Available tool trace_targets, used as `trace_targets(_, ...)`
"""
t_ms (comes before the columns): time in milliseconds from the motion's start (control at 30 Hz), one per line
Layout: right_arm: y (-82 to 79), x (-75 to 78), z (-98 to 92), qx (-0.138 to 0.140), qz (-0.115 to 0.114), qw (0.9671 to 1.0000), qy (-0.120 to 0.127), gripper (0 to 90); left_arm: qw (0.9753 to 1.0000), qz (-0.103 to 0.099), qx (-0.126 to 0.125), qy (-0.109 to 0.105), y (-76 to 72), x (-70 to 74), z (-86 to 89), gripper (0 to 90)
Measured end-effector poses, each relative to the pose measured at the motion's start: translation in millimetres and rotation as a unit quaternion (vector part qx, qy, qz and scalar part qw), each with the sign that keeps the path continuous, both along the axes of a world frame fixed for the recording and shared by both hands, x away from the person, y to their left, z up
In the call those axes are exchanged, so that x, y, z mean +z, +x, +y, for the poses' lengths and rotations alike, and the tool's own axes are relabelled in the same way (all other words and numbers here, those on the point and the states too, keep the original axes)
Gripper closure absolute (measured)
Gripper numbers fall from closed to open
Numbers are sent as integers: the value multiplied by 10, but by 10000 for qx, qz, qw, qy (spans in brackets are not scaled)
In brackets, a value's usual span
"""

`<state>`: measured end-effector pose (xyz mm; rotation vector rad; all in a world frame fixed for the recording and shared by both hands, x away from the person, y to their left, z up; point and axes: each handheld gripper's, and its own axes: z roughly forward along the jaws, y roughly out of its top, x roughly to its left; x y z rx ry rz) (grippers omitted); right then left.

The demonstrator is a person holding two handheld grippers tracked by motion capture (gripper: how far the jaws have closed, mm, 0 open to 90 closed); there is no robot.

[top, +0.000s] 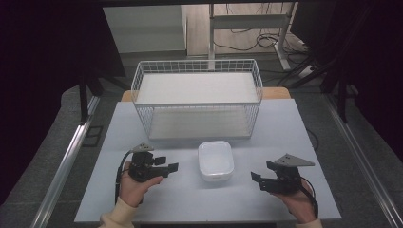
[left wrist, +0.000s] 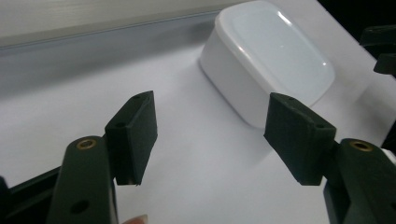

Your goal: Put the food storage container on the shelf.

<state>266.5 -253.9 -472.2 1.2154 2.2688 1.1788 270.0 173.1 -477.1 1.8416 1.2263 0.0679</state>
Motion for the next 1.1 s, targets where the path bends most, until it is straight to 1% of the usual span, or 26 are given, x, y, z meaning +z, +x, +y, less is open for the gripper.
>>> trace_targets(133, 28, 121, 60, -13, -42, 10000, 72, 215, 10000, 13, -31, -43, 39, 30, -63, 330)
trace_targets(233, 76, 187, 114, 13, 5, 9999, 139, 211, 9999, 83, -39, -103, 89, 39, -125, 325)
trace_targets(333, 178, 236, 199, 142, 179, 9993, 290, 214, 9998, 170, -77, -94, 140, 34, -174, 321)
trace_targets(433, 283, 259, 284, 201, 317, 9988, 313, 214, 9995, 259, -103, -153, 198, 22, -216, 323)
trace_targets(533, 410, 243, 383, 253, 581, 9970, 434, 227, 9993, 314, -92, -166, 247, 26, -257, 327)
trace_targets(633, 500, 205, 461, 306, 824, 9947, 540, 255, 9988, 391, -130, -262, 311, 45, -317, 333)
trace_targets(667, 522, 193, 482, 315, 886, 9939, 576, 269, 9984, 440, -161, -324, 333, 43, -338, 341)
trace_targets(700, 540, 183, 502, 311, 943, 9931, 621, 280, 9980, 492, -163, -353, 351, 42, -367, 342)
trace_targets(800, 596, 148, 548, 294, 1075, 9915, 674, 308, 9974, 568, -206, -405, 404, 29, -448, 352)
trace_targets(867, 630, 120, 569, 258, 1153, 9905, 700, 323, 9965, 650, -223, -483, 439, 10, -498, 363)
trace_targets(1000, 692, 57, 610, 228, 1337, 9872, 836, 362, 9943, 829, -279, -614, 494, -61, -573, 383)
trace_targets(1033, 701, 43, 618, 243, 1369, 9867, 842, 369, 9932, 896, -282, -682, 507, -92, -592, 387)
trace_targets(1067, 710, 19, 637, 258, 1430, 9857, 857, 377, 9929, 913, -267, -710, 509, -101, -599, 396)
trace_targets(1100, 710, 12, 644, 263, 1443, 9855, 854, 380, 9919, 957, -230, -797, 518, -127, -620, 400)
